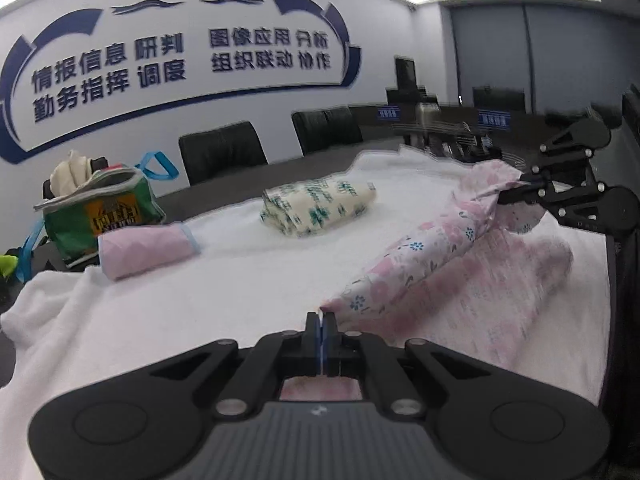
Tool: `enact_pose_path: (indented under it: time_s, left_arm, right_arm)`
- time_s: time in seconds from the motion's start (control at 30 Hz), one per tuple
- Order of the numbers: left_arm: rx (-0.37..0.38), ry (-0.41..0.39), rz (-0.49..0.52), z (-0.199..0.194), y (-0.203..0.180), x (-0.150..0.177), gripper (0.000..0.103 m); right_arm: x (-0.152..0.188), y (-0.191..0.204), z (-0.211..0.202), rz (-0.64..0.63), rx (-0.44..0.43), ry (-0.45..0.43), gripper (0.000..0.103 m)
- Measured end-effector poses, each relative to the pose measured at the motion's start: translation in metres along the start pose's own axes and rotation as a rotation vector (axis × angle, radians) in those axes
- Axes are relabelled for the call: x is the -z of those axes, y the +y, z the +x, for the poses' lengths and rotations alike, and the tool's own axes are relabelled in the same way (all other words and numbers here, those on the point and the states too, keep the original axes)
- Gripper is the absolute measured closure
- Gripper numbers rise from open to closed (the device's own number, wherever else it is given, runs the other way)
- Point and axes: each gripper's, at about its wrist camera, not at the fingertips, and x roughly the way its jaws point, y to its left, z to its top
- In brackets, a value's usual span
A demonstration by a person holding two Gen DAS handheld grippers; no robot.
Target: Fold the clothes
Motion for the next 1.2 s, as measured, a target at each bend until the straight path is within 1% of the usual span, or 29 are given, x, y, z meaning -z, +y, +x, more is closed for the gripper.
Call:
enact_pose_path:
  time_s: [0.07,0.13,0.27,0.33,0.43,0.47,0.5,0.53,0.57,0.6,0.63,0.67,0.7,0.73,0.8,0.9,0.93,1.0,1.07,1.13,1.17,1.2]
  left_arm:
    - [0.01,0.041,0.019,0.0,-0.013,0.015,0.103]
    - [0.018,0.072,0.02,0.0,-0.021,0.028,0.103]
    - [0.021,0.073,0.002,-0.01,-0.024,0.032,0.103]
    - [0.023,0.073,-0.008,-0.015,-0.025,0.034,0.103]
    - [0.025,0.073,-0.022,-0.022,-0.027,0.036,0.103]
    - [0.026,0.073,-0.026,-0.024,-0.028,0.037,0.103]
    - [0.027,0.073,-0.031,-0.027,-0.029,0.038,0.102]
    - [0.038,0.053,-0.041,-0.033,-0.029,0.034,0.1]
    - [0.051,0.031,-0.051,-0.039,-0.028,0.029,0.097]
    - [0.052,0.006,-0.06,-0.042,-0.029,0.024,0.097]
    - [0.048,-0.019,-0.062,-0.042,-0.031,0.019,0.095]
    - [0.044,-0.044,-0.063,-0.041,-0.032,0.015,0.087]
    - [0.036,-0.051,-0.042,-0.036,-0.036,0.012,0.08]
    - [0.028,-0.056,-0.018,-0.029,-0.041,0.01,0.077]
    - [0.031,-0.031,0.045,-0.012,-0.052,0.008,0.074]
    - [0.082,0.031,0.1,0.01,-0.059,0.011,0.072]
    - [0.094,0.043,0.103,0.013,-0.058,0.012,0.072]
    - [0.115,0.064,0.106,0.019,-0.057,0.015,0.072]
    - [0.137,0.086,0.108,0.025,-0.056,0.018,0.072]
    - [0.149,0.103,0.096,0.03,-0.052,0.019,0.075]
    - [0.147,0.108,0.086,0.031,-0.05,0.018,0.086]
    - [0.145,0.112,0.076,0.031,-0.048,0.017,0.099]
  right_arm:
    - [0.01,0.019,-0.008,0.015,0.009,0.015,0.102]
    - [0.02,0.028,-0.006,0.04,-0.015,0.055,0.102]
    - [0.031,0.045,-0.001,0.042,-0.045,0.096,0.102]
    - [0.037,0.047,0.003,0.036,-0.043,0.115,0.102]
    - [0.04,0.042,0.002,0.054,-0.04,0.136,0.099]
    - [0.039,0.04,0.0,0.063,-0.042,0.139,0.098]
    - [0.039,0.038,-0.006,0.081,-0.054,0.12,0.097]
    - [0.039,0.036,-0.012,0.103,-0.066,0.097,0.096]
    - [0.04,0.029,-0.02,0.15,-0.084,0.054,0.093]
    - [0.04,0.023,-0.027,0.196,-0.1,0.012,0.087]
    - [0.041,0.018,-0.031,0.239,-0.107,-0.025,0.082]
    - [0.042,0.014,-0.035,0.275,-0.112,-0.058,0.069]
    - [0.041,0.013,-0.032,0.27,-0.106,-0.054,0.062]
    - [0.041,0.016,-0.023,0.232,-0.107,-0.021,0.062]
    - [0.04,0.02,-0.008,0.159,-0.114,0.044,0.062]
    - [0.04,0.017,0.002,0.117,-0.191,0.086,0.061]
    - [0.039,0.013,-0.001,0.118,-0.198,0.08,0.061]
    - [0.036,0.004,-0.006,0.121,-0.212,0.067,0.054]
    - [0.034,-0.005,-0.011,0.124,-0.227,0.054,0.051]
    - [0.035,-0.011,-0.01,0.122,-0.246,0.062,0.05]
    - [0.035,-0.013,-0.008,0.118,-0.252,0.074,0.05]
    - [0.035,-0.01,-0.004,0.101,-0.255,0.099,0.051]
